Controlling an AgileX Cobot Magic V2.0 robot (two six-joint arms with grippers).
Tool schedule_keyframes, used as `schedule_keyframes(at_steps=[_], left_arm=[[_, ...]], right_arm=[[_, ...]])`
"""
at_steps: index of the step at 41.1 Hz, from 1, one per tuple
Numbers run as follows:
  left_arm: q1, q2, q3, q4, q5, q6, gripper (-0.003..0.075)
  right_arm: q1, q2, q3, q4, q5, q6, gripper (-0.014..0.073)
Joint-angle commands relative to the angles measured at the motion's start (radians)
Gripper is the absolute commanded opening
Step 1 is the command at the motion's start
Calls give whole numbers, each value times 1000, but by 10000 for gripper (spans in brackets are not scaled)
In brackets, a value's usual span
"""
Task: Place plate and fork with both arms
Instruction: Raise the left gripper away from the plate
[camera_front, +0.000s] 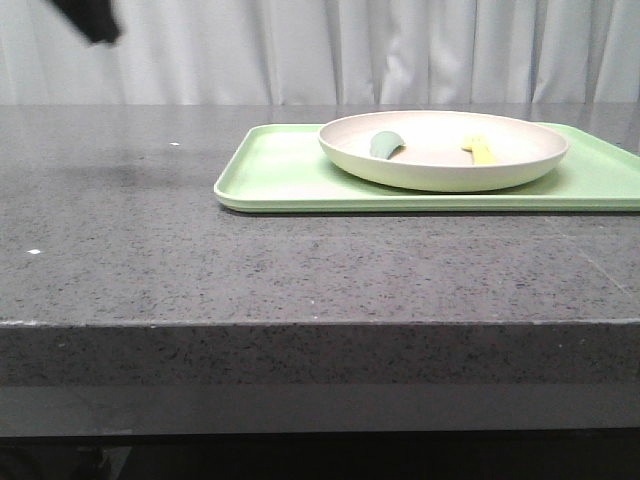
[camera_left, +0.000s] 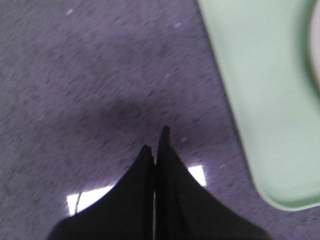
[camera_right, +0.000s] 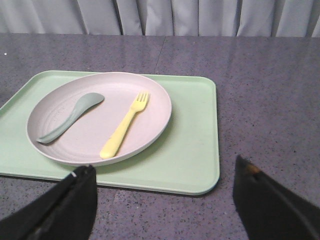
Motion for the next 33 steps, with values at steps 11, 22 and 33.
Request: schedule_keyframes(at_steps=[11, 22, 33], left_arm=[[185, -521, 598, -3, -526, -2, -18], [186, -896, 957, -3, -865, -2, -18], [186, -1228, 1244, 26, -969, 1, -18]], right_arm=[[1, 8, -39, 1, -73, -6, 584], [1, 8, -39, 1, -75, -6, 584], [1, 51, -43, 19, -86, -6, 582]])
